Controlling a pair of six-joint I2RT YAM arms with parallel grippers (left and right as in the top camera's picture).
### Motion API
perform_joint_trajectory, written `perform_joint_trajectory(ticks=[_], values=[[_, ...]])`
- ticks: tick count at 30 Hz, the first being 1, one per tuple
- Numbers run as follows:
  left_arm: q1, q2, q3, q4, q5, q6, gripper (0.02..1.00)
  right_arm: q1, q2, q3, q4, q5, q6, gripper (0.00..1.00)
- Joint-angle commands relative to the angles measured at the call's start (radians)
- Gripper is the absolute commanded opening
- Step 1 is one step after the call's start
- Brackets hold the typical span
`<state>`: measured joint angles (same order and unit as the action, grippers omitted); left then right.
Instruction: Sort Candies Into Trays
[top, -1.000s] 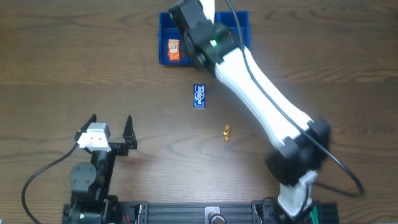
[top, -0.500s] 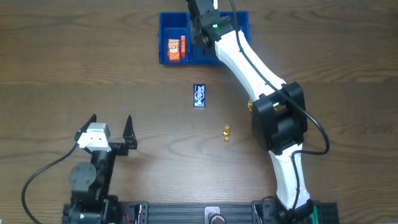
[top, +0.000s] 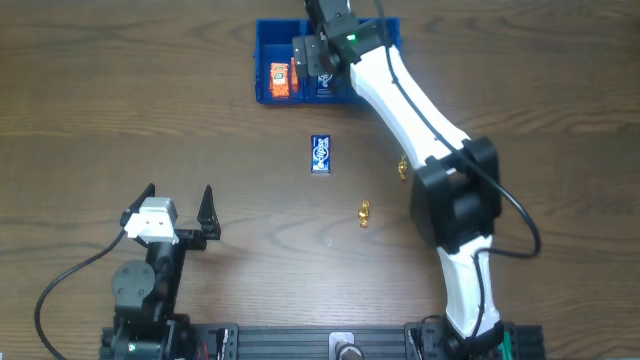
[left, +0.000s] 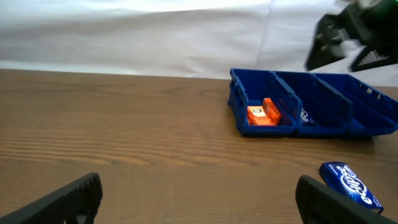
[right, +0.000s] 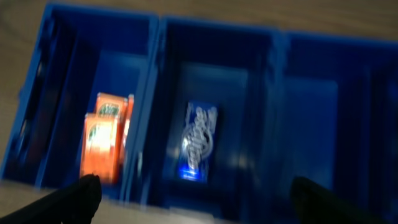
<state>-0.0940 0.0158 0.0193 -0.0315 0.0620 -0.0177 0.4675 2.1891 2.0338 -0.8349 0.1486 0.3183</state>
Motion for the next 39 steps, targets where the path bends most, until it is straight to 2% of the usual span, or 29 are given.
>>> perform_joint_trajectory(ticks=[1,5,11,14,22,29,32,36,38,39], values=[[0.004,-0.004,-0.014,-0.043,0.009,0.015,1.000,0.083,-0.184,-0.005,-0.227,-0.010,0.119,1.000],[0.004,-0.004,-0.014,-0.043,0.009,0.015,0.998,0.156,-0.191,-0.115,-0.346,-0.016,0.224,0.998],[0.004,-0.004,-0.014,-0.042,0.009,0.015,0.998,0.184,-0.186,-0.407,-0.121,-0.073,0.240,1.000],[0.004,-0.004,-0.014,-0.042,0.009,0.015,0.998,0.184,-0.168,-0.498,-0.032,-0.073,0.266,1.000],[0.004,-0.004,-0.014,-0.042,0.009,0.015,0.998,0.182,-0.084,-0.522,0.023,-0.072,0.266,0.993],[0.004,-0.004,-0.014,-0.042,0.009,0.015,0.998,0.166,-0.053,-0.523,0.042,-0.061,0.281,0.910],[0.004,-0.004,-0.014,-0.042,0.009,0.015,0.998,0.164,-0.040,-0.523,0.042,-0.061,0.285,0.803],[0.004,-0.004,-0.014,-0.043,0.009,0.015,0.998,0.164,-0.040,-0.523,0.050,-0.061,0.288,0.461],[0.004,-0.004,-0.014,-0.043,0.009,0.015,0.998,0.164,-0.040,-0.523,0.052,-0.061,0.288,0.312],[0.004,-0.004,-0.014,-0.043,0.009,0.015,0.998,0.166,-0.040,-0.523,0.053,-0.061,0.288,0.277]])
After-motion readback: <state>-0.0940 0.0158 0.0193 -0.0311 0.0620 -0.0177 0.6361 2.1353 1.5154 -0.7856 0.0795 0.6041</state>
